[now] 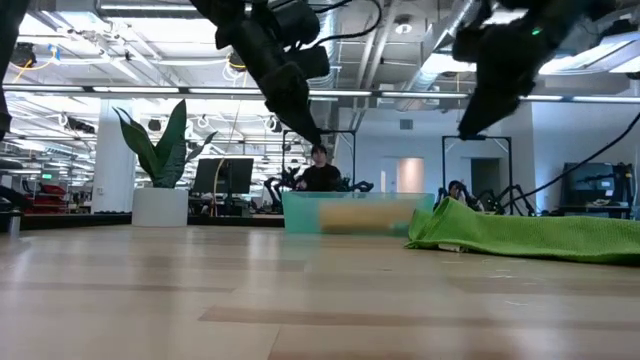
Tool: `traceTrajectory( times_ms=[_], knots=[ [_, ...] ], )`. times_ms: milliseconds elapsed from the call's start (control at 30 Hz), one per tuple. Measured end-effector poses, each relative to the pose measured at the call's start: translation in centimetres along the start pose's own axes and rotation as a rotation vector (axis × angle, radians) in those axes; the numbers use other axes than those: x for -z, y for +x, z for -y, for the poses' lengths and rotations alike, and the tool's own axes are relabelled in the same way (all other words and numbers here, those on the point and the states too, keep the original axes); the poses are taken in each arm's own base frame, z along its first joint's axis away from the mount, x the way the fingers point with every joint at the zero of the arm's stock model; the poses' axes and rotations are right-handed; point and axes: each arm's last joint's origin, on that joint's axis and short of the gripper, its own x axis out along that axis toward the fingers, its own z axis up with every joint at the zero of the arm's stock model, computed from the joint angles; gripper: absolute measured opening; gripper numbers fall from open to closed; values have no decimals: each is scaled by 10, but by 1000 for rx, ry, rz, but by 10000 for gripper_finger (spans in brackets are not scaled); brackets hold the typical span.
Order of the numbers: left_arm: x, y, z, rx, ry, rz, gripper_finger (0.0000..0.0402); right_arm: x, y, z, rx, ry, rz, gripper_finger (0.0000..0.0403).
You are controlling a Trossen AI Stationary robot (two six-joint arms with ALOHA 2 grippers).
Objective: Roll microfiber towels into tight, uniform cylinder then place into a basket
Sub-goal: Fold the green towel
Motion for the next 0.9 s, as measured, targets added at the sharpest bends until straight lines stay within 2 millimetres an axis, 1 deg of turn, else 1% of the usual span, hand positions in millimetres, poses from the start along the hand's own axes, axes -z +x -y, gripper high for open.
traceTrajectory(
  times_ms=[200,300,400,567,667,767,900],
  knots=[
    [-3,14,48,65,57,54,139,18,-11,-35,1,41,26,193],
    [-7,18,70,77,83,122,139,26,-15,-51,1,50,50,188],
    [-4,24,92,78,102,157,139,36,-22,-63,11,63,80,184],
    [2,29,121,90,130,232,139,51,-27,-82,26,71,112,177],
    [4,32,134,82,134,318,139,61,-26,-91,61,72,128,174],
    [8,35,141,55,134,389,139,69,-21,-100,87,75,135,173],
    [6,49,148,44,128,487,139,80,-10,-111,115,84,105,173]
  ],
)
